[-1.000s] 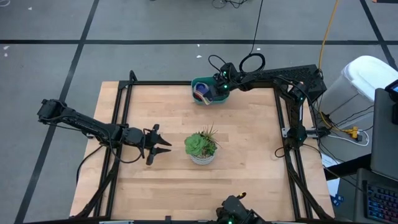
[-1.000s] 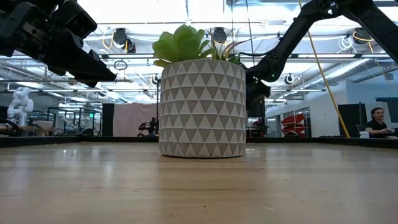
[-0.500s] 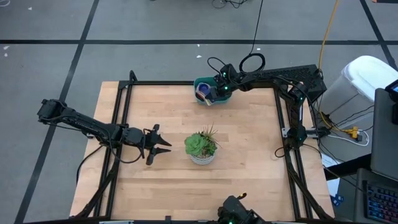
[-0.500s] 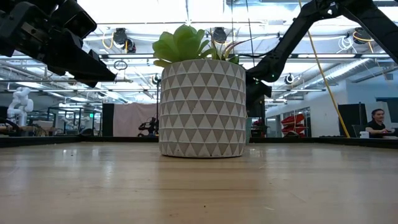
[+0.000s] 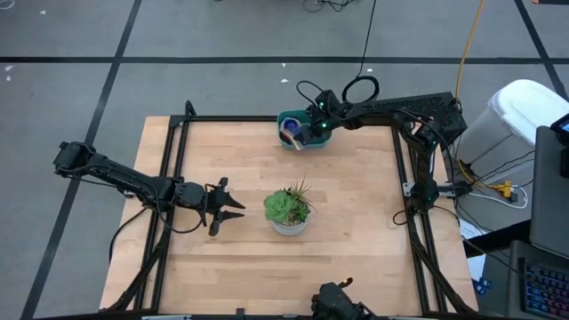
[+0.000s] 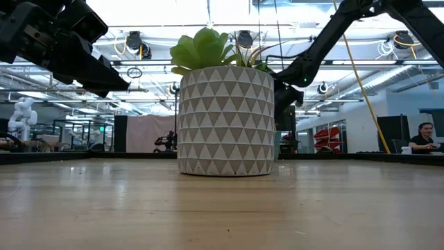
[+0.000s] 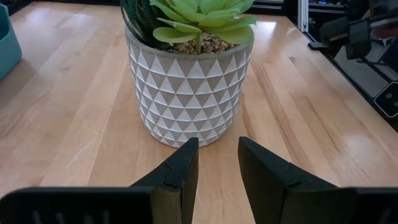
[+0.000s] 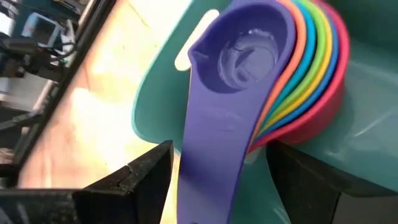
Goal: Nest measuring cups in basket
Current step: Put the nested measuring cup into the green bin
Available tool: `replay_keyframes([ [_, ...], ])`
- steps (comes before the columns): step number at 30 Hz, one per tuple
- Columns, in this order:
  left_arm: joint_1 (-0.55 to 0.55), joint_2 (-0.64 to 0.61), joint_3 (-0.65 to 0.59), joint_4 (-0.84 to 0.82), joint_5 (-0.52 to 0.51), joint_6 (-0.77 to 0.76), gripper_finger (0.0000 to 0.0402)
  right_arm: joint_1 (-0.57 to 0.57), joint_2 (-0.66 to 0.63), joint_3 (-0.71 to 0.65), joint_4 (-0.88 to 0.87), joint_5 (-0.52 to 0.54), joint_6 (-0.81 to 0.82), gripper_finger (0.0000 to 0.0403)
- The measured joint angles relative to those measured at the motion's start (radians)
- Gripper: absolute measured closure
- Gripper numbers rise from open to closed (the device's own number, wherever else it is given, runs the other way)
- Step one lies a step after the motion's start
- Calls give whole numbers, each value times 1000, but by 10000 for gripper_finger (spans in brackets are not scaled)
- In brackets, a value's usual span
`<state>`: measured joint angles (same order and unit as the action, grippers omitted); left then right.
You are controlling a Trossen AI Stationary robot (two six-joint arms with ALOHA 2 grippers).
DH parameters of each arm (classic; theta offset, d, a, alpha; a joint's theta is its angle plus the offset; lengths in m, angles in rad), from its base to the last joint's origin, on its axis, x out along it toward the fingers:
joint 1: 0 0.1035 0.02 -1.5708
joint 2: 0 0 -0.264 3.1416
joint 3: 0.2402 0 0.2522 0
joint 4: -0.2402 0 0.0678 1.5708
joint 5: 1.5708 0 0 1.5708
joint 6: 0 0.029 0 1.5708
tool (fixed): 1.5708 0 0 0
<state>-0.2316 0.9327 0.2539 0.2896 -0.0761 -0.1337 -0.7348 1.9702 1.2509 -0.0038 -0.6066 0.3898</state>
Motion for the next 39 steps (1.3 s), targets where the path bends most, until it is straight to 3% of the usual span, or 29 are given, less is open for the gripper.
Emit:
replay_keyframes([
  [6, 0, 0, 0, 0, 0, 0, 284, 11, -41, 0, -54, 60, -63, 151],
  [39, 0, 0, 0, -1, 7, -6, 284, 37, -56, 0, -11, 92, -319, 151],
])
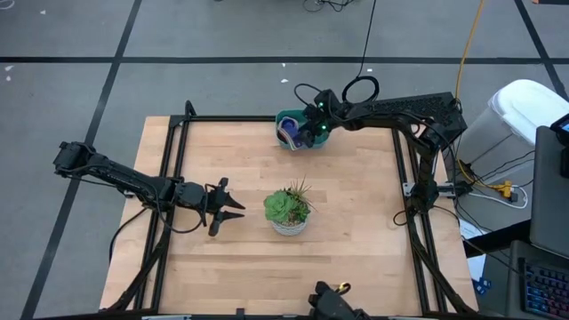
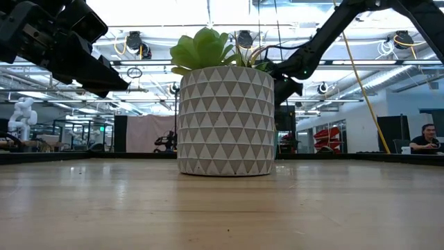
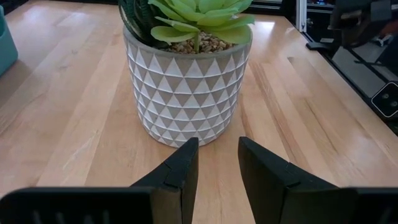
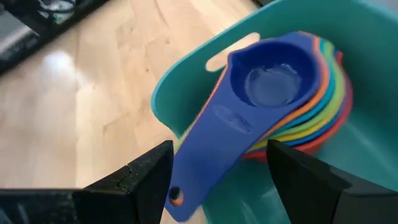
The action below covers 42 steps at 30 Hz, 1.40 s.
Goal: Nest measuring cups in basket
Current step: Put the nested measuring cup into the green bin
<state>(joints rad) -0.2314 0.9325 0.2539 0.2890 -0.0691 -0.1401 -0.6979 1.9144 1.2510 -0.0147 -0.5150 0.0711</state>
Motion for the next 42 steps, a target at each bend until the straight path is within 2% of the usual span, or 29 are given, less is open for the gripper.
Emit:
replay_keyframes([
  [6, 0, 0, 0, 0, 0, 1, 284, 12, -62, 0, -92, 105, -141, 151],
  [16, 0, 0, 0, 9, 0, 6, 284, 60, -173, 0, -143, 201, -195, 151],
  [19, 1, 0, 0, 10, -1, 6, 284, 122, -207, 0, -148, 218, -253, 151],
  [25, 2, 0, 0, 13, -9, 6, 284, 308, -245, 27, -160, 371, -491, 151],
  [27, 2, 0, 0, 21, -9, 6, 284, 348, -243, 58, -164, 415, -515, 152],
  [31, 14, 0, 0, 39, -10, 1, 284, 359, -231, 160, -166, 438, -457, 163],
  [33, 23, 0, 0, 53, -10, -2, 284, 342, -223, 234, -241, 484, -381, 174],
  [35, 35, 0, 0, 69, -11, -4, 284, 321, -178, 352, -391, 561, -332, 189],
  [37, 45, 0, 0, 88, -11, -5, 284, 308, -117, 483, -642, 694, -313, 205],
  [39, 52, 0, 0, 105, -11, -6, 284, 305, -40, 599, -796, 816, -309, 221],
  [40, 55, 0, 0, 110, -11, -10, 284, 307, -10, 645, -837, 832, -296, 228],
  [42, 55, 0, 0, 122, -11, -25, 284, 312, 24, 697, -870, 784, -222, 240],
])
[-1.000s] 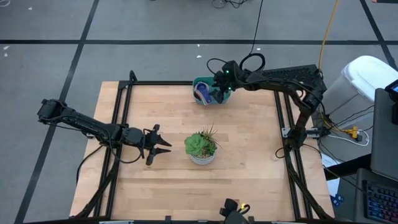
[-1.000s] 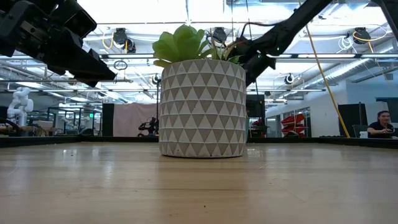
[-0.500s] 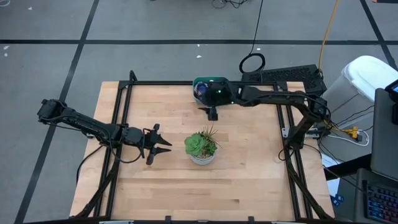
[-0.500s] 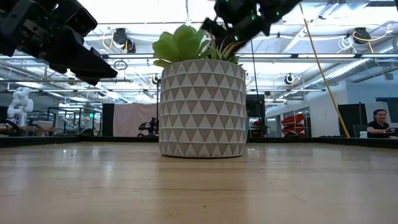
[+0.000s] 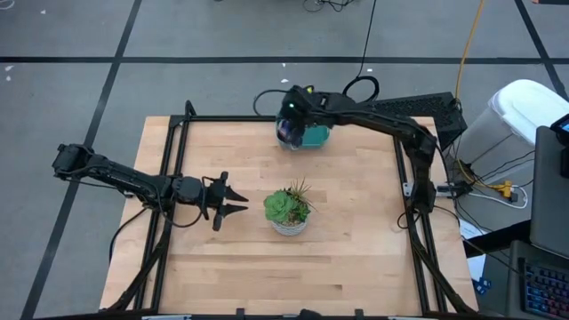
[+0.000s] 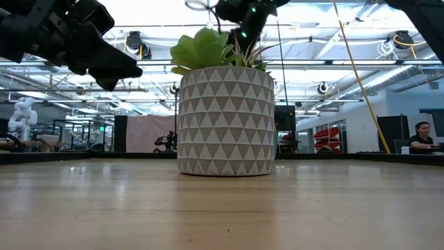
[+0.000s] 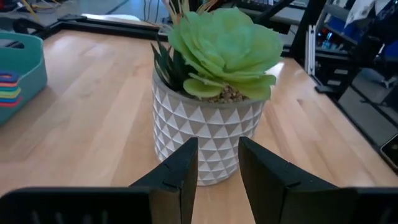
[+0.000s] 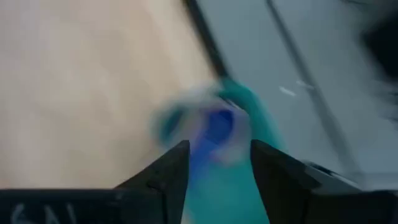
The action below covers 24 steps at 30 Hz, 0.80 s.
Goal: Nest measuring cups in basket
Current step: Put the nested measuring cup into the green bin
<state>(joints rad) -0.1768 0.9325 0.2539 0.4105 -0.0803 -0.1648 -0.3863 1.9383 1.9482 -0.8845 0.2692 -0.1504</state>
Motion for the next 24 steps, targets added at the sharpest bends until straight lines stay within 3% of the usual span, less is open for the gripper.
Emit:
replay_keyframes([
  [2, -1, 0, 0, 1, 0, -14, 284, 3, 9, 14, 46, -118, 49, 246],
  [6, -6, 0, 0, 1, 0, -22, 284, 4, 4, -12, 118, -273, -42, 247],
  [11, -6, 0, 0, 30, -11, 23, 284, 8, 1, -32, 133, -262, -27, 270],
  [16, 18, 0, 0, 46, -26, 61, 284, 9, 6, -78, 119, -194, -83, 385],
  [20, 54, 0, 0, 45, -31, 58, 284, 2, 8, -142, 166, -287, -97, 400],
  [24, 90, 0, 0, 69, -69, 88, 284, 1, 31, -200, 177, -299, -110, 402],
])
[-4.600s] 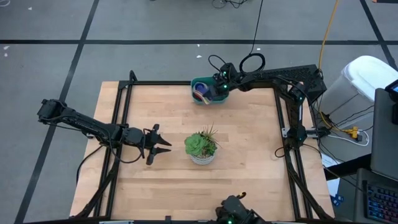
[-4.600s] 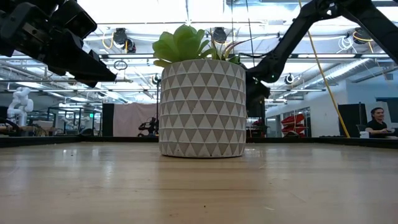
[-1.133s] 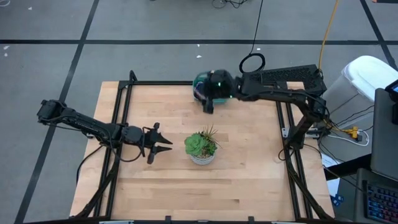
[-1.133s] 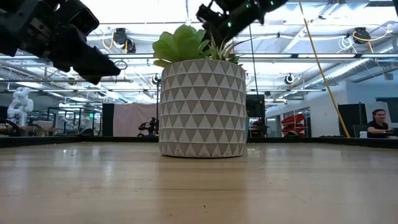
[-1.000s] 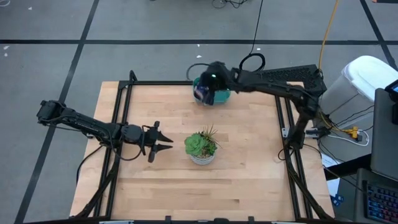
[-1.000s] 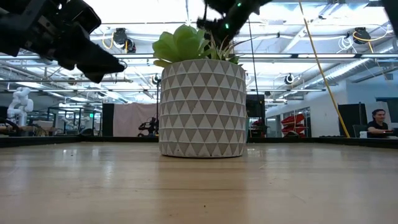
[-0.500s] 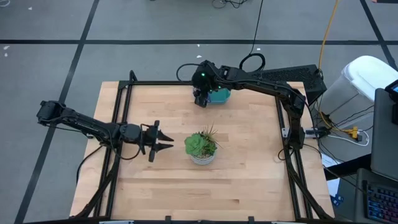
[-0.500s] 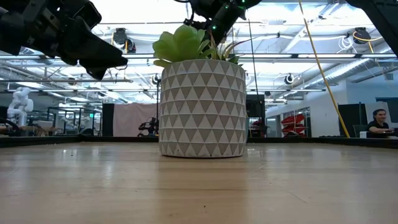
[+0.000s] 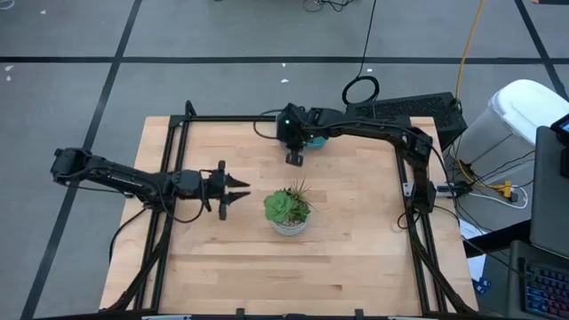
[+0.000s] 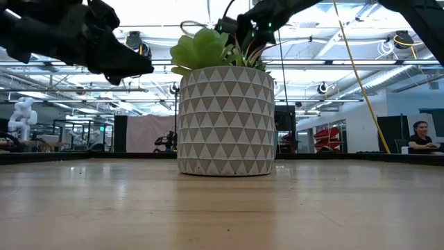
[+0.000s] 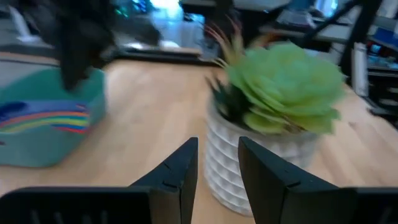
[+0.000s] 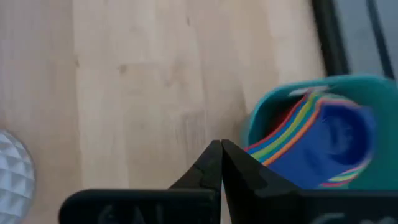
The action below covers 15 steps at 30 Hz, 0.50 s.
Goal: Nest measuring cups in basket
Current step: Put the nested measuring cup into the green bin
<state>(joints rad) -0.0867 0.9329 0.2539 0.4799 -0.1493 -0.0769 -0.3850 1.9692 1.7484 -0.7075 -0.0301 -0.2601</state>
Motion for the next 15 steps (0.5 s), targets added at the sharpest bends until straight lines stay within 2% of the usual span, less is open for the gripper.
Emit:
replay_keyframes([
  [7, 76, 0, 0, 56, -46, 65, 284, 0, 41, -27, 7, -24, -77, 403],
  [15, 119, 0, 0, 108, -57, 54, 284, 0, 93, -29, 15, -25, -116, 403],
])
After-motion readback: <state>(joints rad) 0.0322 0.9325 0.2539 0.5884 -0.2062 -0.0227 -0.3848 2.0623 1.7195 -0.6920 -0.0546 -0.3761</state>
